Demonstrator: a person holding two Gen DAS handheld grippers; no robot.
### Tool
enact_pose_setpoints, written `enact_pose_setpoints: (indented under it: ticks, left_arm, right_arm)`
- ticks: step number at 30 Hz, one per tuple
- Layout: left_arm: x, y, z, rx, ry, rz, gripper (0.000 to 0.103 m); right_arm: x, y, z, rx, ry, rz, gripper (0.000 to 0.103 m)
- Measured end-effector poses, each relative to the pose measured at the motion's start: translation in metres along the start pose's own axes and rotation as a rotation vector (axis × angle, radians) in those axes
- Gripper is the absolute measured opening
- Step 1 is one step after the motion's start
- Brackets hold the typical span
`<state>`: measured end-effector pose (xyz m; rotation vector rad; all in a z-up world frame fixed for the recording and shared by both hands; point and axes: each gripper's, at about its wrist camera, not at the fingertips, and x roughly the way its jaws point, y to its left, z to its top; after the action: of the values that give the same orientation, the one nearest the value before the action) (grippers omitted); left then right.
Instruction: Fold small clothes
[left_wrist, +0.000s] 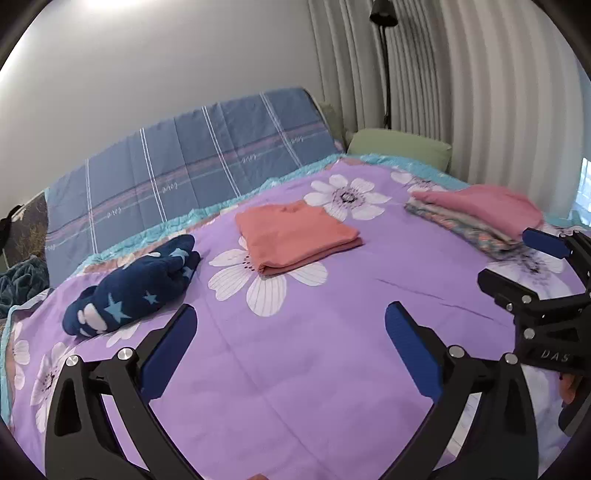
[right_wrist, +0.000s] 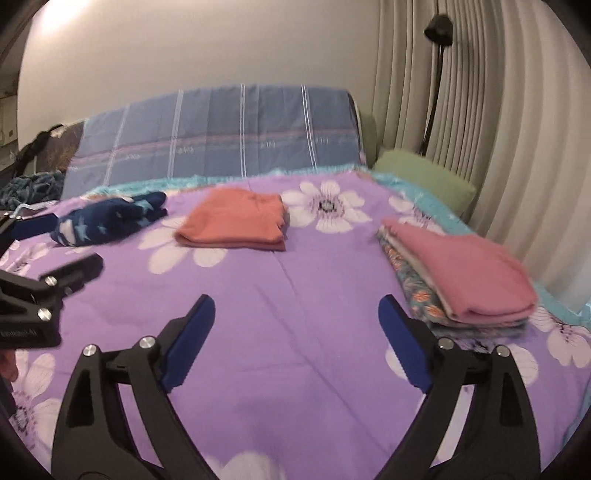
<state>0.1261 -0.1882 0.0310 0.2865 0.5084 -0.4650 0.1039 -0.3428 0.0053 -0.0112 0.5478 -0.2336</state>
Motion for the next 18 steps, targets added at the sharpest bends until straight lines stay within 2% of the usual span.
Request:
enact_pose_setpoints:
  ticks: [5,8,13,18]
  left_arm:
    - [-0.046,-0.009,-0.007,-0.021,-0.031,0.034,0.102]
    - [-0.067,-0.009,-0.012,-0.052,-0.044,0.017,0.102]
    - [-0.101,-0.011,-0.024,-0.081,-0.088,0.037,0.102]
    - [-0.116,-0.012,-0.033,-0.077,-0.087,0.048,0.102]
  right_arm:
    - [-0.051,-0.002,-0.005,0.032,-0.055,-0.010,0.097]
    - [-0.077,-0.005,-0.008,0.057,-0.073,-0.026,0.098]
    - [-0.100,-0.007,-0.017,0.089,-0.100,-0.025,0.101]
    - [-0.112,-0.004,-0.025,0.099,-0.103,-0.044,0.101]
